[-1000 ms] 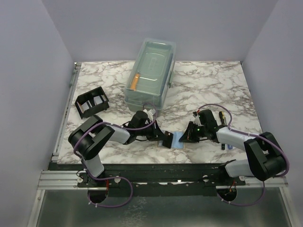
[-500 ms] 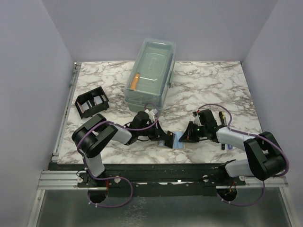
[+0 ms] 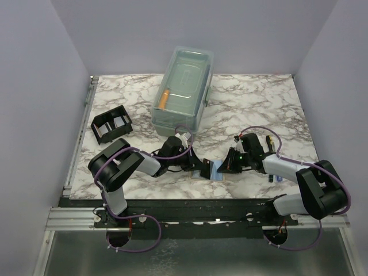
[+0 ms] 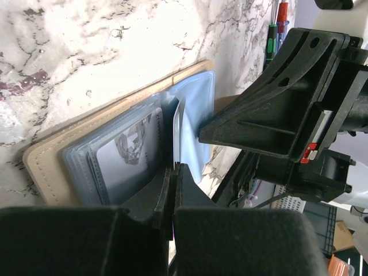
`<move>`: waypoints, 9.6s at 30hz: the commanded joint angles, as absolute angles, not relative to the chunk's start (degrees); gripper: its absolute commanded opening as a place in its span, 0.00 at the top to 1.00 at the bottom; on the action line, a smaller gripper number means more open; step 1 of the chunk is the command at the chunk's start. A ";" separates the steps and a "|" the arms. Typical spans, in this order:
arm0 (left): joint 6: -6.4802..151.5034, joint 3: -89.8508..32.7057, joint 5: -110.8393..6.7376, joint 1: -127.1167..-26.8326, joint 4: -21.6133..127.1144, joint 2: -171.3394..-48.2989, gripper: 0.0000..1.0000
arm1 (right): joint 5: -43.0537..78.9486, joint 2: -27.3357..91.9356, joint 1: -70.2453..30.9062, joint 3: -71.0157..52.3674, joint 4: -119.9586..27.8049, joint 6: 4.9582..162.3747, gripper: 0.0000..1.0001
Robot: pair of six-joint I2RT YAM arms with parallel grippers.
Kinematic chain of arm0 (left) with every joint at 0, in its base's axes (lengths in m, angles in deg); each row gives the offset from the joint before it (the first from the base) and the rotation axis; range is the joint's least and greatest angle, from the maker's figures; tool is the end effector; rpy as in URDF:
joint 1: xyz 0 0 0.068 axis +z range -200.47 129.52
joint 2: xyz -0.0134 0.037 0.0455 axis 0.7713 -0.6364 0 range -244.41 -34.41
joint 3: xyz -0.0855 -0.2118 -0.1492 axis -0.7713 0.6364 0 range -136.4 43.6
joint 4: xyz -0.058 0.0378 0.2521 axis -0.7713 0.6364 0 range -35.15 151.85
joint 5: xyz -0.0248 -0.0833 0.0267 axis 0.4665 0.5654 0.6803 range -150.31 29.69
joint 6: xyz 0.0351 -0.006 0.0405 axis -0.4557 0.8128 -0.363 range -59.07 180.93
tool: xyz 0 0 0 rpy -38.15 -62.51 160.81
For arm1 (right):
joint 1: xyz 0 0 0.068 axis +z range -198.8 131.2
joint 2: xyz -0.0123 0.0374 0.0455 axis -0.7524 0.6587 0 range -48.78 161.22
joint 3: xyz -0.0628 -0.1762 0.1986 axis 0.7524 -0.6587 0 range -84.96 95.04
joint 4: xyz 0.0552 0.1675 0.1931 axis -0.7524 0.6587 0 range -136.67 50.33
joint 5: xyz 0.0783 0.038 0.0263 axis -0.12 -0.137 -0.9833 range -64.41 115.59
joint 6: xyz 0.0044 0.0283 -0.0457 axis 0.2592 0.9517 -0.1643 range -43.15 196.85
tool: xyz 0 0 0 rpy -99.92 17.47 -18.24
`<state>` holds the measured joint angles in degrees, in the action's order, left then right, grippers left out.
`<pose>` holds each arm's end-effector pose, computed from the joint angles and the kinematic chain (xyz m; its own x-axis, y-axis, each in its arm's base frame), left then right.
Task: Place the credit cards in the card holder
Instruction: Insert the credit card into the card holder, then turn over the card holder at the center of the board.
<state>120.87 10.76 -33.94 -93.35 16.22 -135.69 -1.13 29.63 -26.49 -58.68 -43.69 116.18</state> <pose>0.2159 -0.2221 0.1139 -0.9545 -0.1719 -0.2436 0.1316 0.4901 -0.8617 0.2024 0.1003 0.1286 -0.9527 0.2209 -0.2087 0.0346 0.7611 0.6477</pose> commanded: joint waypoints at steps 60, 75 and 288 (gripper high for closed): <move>116.84 7.95 -55.57 -104.99 22.24 -135.10 0.66 | 5.92 24.50 -26.74 -57.91 -34.98 118.35 0.95; 117.00 10.06 -53.85 -102.01 28.84 -127.58 0.21 | 4.72 24.59 -26.65 -57.54 -34.90 116.57 0.96; 108.33 -15.51 -72.88 -69.44 102.97 -94.23 0.13 | 10.10 29.18 -20.05 -33.74 -17.95 103.91 0.32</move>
<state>107.76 -9.64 -62.49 -73.44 91.98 -88.80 0.29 32.63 -18.30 -34.94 -32.43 112.21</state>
